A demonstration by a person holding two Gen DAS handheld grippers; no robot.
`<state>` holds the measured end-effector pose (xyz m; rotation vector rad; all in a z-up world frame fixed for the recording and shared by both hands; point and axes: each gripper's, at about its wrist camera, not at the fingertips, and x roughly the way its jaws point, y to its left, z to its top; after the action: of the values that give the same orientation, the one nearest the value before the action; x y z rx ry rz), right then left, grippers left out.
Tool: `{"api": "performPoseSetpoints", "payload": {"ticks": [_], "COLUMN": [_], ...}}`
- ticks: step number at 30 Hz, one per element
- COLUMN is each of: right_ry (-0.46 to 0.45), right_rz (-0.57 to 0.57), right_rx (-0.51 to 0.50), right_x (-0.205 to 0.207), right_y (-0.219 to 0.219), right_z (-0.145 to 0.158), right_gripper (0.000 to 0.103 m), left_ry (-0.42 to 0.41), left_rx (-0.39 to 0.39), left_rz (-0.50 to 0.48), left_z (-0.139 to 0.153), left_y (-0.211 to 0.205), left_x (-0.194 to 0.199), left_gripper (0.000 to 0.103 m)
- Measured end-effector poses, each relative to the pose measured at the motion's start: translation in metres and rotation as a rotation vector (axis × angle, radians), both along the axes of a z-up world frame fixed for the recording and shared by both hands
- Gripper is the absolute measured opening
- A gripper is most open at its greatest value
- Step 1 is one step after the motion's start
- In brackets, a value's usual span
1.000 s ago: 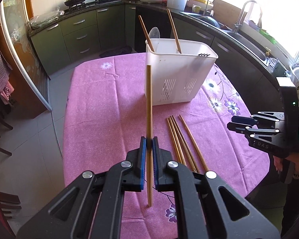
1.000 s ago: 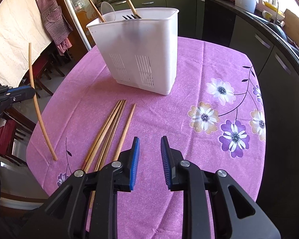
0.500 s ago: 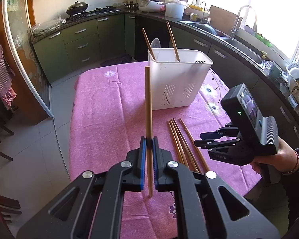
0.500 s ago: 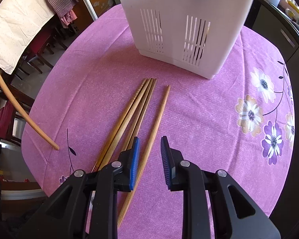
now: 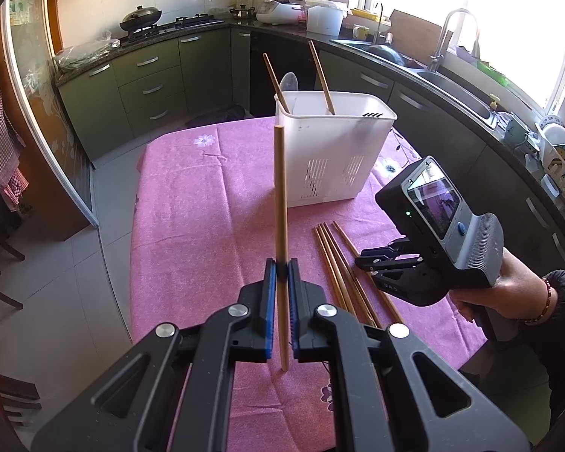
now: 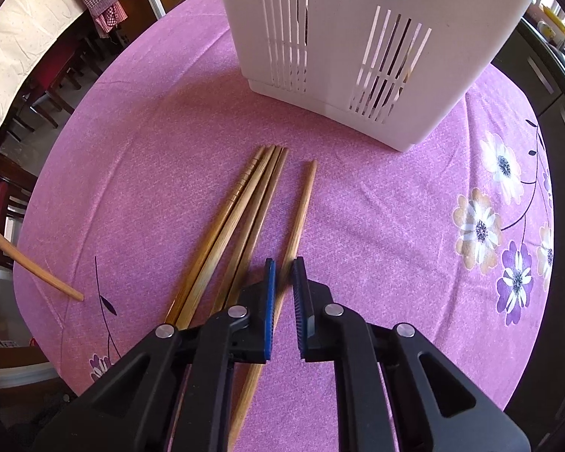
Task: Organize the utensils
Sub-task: 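Grasp another chopstick with the right tool while the left tool holds its chopstick, then lower both chopsticks into the white caddy and open both tools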
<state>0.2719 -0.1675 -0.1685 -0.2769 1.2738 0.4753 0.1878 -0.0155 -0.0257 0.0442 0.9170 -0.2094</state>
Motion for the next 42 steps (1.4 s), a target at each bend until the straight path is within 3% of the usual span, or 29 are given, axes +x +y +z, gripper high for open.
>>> {"api": "performPoseSetpoints", "payload": {"ticks": [4,13,17,25,42], "right_ry": [-0.033,-0.248,-0.317,-0.36,-0.354], "right_rz": [-0.009,-0.041,-0.054,-0.076,-0.072], "right_rx": [0.043,0.218,0.251,0.273,0.286], "right_x": [-0.002,-0.038,-0.066,-0.107,-0.105], "right_y": [-0.009,-0.055,-0.084,-0.114,-0.118], "right_z": [0.013,0.113,0.139,0.151,0.145], "right_gripper": [0.007,0.007,0.007,0.007,0.007], "left_ry": [0.001,0.0,-0.002,-0.012,-0.038], "left_rx": [0.002,0.006,0.008,0.017,0.024], "left_rz": [0.001,0.002,0.0,-0.009,-0.015], "left_z": [0.0,0.001,0.001,0.002,0.012], "left_y": [0.0,0.002,0.002,0.002,0.005], "left_x": [0.0,-0.001,-0.002,-0.01,-0.02], "left_gripper": [0.006,0.007,0.007,0.007,0.006]}}
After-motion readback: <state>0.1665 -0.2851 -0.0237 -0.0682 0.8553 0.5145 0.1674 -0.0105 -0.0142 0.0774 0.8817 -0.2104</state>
